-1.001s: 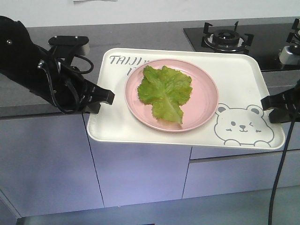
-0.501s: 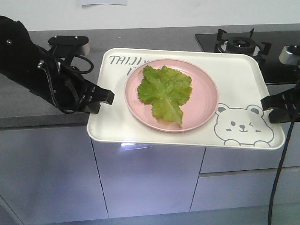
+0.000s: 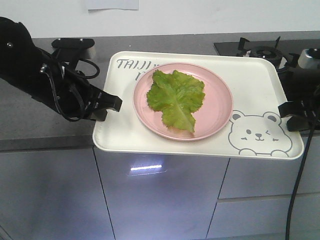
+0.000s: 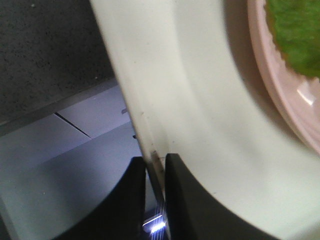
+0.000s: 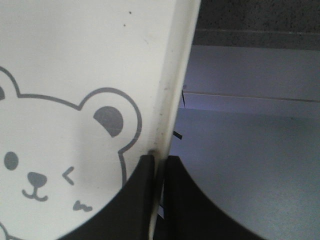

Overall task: Transfer vegetables to tray and serve
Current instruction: 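Keep holding the tray while approaching the stove counter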

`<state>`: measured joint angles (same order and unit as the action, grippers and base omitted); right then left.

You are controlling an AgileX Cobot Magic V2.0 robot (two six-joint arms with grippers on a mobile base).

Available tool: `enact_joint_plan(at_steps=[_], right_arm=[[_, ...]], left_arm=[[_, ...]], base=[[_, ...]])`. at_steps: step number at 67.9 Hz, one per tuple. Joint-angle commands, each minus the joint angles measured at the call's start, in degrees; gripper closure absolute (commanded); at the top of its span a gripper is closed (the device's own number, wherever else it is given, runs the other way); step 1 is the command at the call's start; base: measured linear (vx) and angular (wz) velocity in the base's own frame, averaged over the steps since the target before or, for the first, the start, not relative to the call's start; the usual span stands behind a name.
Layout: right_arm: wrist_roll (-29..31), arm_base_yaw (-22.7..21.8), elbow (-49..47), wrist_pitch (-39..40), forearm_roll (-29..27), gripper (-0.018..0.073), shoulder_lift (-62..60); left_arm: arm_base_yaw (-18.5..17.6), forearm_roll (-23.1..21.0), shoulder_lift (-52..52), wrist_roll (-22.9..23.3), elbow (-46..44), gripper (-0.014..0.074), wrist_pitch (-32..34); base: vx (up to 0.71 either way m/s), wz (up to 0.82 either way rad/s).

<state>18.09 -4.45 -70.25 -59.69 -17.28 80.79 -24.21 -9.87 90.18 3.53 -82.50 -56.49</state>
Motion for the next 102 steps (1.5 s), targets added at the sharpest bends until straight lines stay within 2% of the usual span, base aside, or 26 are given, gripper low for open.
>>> enact_joint_plan(at_steps=[1,102], right_arm=[[2.13,0.99,-1.99,-0.09,-8.71,0.0565,-2.20],[2.13,0.99,-1.99,-0.07,-8.71,0.0565,-2.20]], left_arm=[[-1.46,-8.00,-2.63,-1.36,-1.70,0.0602,6.15],[-1.46,-8.00,-2.63,-1.36,-1.70,0.0602,6.15]], base=[[0.11,0.02],[0.08,0.05]])
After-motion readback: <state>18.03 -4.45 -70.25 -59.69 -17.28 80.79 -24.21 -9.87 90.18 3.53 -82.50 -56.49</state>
